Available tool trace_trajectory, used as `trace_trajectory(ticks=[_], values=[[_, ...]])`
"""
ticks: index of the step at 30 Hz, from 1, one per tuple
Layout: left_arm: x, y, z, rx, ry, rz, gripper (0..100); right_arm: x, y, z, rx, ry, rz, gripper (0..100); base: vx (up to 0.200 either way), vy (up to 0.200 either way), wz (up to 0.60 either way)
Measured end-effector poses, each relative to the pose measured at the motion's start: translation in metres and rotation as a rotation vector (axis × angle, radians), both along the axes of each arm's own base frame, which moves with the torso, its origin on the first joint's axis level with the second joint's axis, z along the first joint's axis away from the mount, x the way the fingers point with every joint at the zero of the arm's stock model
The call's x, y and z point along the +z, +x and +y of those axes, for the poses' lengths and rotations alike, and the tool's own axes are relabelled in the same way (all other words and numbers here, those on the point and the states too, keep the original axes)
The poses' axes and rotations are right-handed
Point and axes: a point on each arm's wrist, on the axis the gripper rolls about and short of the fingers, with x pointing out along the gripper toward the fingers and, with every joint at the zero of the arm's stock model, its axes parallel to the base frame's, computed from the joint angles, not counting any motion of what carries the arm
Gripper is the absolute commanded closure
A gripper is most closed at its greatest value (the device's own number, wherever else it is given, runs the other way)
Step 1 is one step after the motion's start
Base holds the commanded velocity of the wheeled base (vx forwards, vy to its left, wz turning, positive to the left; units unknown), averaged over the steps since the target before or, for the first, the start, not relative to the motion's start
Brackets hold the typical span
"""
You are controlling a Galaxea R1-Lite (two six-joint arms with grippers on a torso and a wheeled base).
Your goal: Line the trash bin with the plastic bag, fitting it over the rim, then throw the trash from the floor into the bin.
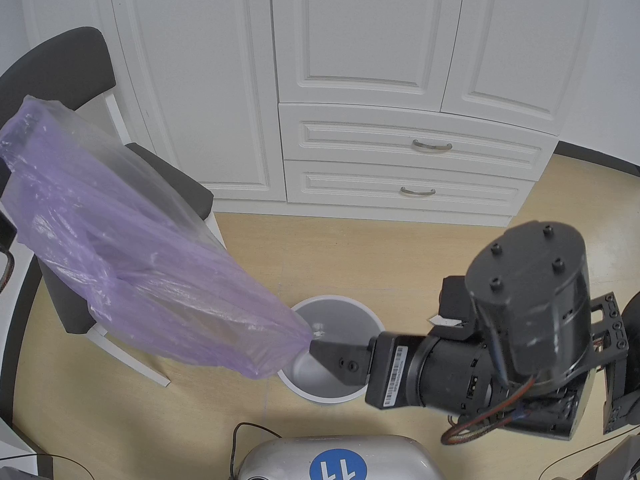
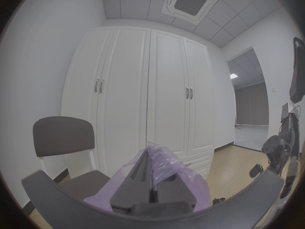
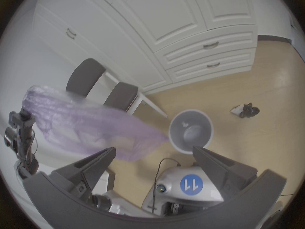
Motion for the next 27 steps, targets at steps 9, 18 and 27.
trace_trajectory(ticks=[9, 18, 27], values=[[0.009, -0.013, 0.01, 0.008, -0.027, -0.056, 100, -0.01, -0.009, 0.014, 0.078, 0.081, -0.036, 0, 0.0, 0.0, 0.0], [0.011, -0.017, 0.013, 0.006, -0.036, -0.073, 100, -0.044, -0.005, 0.024, 0.133, 0.12, -0.102, 0, 0.0, 0.0, 0.0], [0.012, -0.019, 0.014, 0.003, -0.038, -0.078, 100, -0.067, 0.005, 0.03, 0.112, 0.067, -0.083, 0, 0.0, 0.0, 0.0]])
